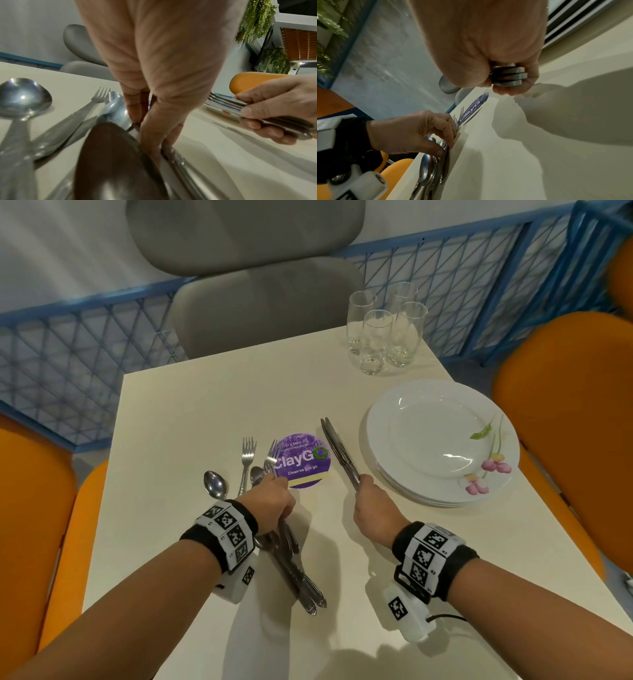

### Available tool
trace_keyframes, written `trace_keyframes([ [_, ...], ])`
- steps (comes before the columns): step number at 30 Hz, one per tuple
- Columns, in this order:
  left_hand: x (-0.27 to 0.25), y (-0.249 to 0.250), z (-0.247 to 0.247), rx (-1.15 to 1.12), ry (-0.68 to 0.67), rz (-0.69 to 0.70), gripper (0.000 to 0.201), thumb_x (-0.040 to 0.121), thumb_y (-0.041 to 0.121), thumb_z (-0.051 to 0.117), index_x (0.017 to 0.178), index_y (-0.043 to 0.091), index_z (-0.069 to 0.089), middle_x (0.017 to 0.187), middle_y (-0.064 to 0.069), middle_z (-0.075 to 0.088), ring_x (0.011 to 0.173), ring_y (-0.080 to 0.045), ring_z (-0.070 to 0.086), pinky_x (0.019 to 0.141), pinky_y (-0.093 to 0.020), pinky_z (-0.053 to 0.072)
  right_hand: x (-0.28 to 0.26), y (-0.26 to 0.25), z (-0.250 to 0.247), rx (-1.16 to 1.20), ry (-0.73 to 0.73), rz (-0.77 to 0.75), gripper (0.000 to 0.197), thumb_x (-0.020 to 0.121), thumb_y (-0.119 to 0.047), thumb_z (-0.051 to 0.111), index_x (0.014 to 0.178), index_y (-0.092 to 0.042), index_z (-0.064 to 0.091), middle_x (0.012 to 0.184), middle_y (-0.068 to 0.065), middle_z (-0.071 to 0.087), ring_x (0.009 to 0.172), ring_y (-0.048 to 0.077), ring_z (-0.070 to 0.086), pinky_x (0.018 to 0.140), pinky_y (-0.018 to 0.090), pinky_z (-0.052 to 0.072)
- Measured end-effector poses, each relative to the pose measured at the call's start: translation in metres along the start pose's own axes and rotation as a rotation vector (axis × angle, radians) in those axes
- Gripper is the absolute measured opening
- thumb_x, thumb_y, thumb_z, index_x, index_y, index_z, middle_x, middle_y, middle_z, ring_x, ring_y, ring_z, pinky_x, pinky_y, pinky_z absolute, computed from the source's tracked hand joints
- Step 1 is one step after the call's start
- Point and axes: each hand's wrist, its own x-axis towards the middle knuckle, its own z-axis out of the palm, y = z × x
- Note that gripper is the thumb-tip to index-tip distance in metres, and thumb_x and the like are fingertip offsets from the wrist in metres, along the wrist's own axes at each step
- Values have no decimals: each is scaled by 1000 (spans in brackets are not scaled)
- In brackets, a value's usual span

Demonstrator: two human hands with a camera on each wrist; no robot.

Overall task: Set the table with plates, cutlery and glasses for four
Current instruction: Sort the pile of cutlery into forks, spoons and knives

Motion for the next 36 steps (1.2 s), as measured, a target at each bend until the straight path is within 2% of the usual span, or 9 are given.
trace_keyframes([
  [6, 28, 15, -38, -262, 149, -100, 34, 90, 2, 46, 118, 15, 63, 119, -7, 58, 106, -21, 53, 90, -28, 42, -2, 4, 2, -18, 7, 41, 30, 89, 5, 37, 120, 1, 38, 108, 22, 57, 97, 37, 59, 72, 34, 42],
  [9, 59, 23, -60, -468, 240, -231, 42, 97, 17, 42, 138, 11, 45, 128, -12, 58, 113, -28, 57, 96, -33, 43, -2, 7, 2, -54, 10, 67, 33, 90, 4, 38, 122, 2, 38, 111, 22, 56, 99, 36, 60, 78, 36, 46],
  [12, 94, 25, -65, -684, 196, -364, 58, 94, 34, 46, 142, 6, 30, 114, -19, 65, 93, -35, 67, 86, -41, 53, -4, 10, 0, -96, 25, 52, 32, 90, 3, 40, 122, 1, 39, 113, 21, 57, 98, 35, 61, 80, 35, 48],
  [16, 123, 28, -65, -949, 232, -432, 63, 90, 30, 56, 142, 3, 32, 115, -23, 64, 97, -39, 66, 84, -46, 56, -12, 10, -6, -152, -2, 18, 35, 89, 1, 46, 123, 0, 38, 114, 21, 54, 97, 35, 61, 70, 32, 42],
  [20, 137, 33, -64, -1145, 269, -427, 47, 91, 15, 61, 135, 4, 48, 106, -22, 64, 69, -31, 65, 72, -40, 59, -12, 11, -7, -244, -21, 29, 40, 88, 4, 43, 127, -2, 36, 118, 20, 52, 98, 33, 61, 71, 31, 43],
  [25, 146, 39, -66, -1062, 291, -422, 37, 87, 8, 64, 123, 2, 60, 108, -23, 66, 73, -32, 66, 60, -34, 57, -9, 17, -5, -315, 27, 23, 55, 89, 3, 42, 141, 2, 24, 128, 24, 44, 110, 34, 54, 87, 38, 46],
  [29, 153, 42, -70, -846, 330, -404, 34, 86, 14, 63, 119, 8, 63, 117, -13, 66, 100, -33, 65, 89, -39, 54, -3, 23, 9, -391, 108, -54, 56, 89, 7, 28, 144, 12, 17, 132, 28, 39, 110, 38, 50, 89, 41, 49],
  [33, 157, 45, -70, -733, 369, -416, 30, 88, 20, 62, 117, 11, 65, 117, -9, 67, 105, -29, 63, 91, -33, 51, 6, 23, 16, -475, 167, -8, 54, 83, 2, 19, 122, 17, 53, 94, 29, 62, 73, 36, 62, 57, 37, 56],
  [36, 159, 46, -69, -704, 360, -411, 34, 89, 21, 61, 121, 10, 63, 120, -10, 65, 105, -31, 63, 89, -33, 52, 6, 20, 17, -500, 222, 8, 51, 84, -3, 23, 112, 11, 64, 77, 23, 63, 61, 33, 61, 55, 38, 54],
])
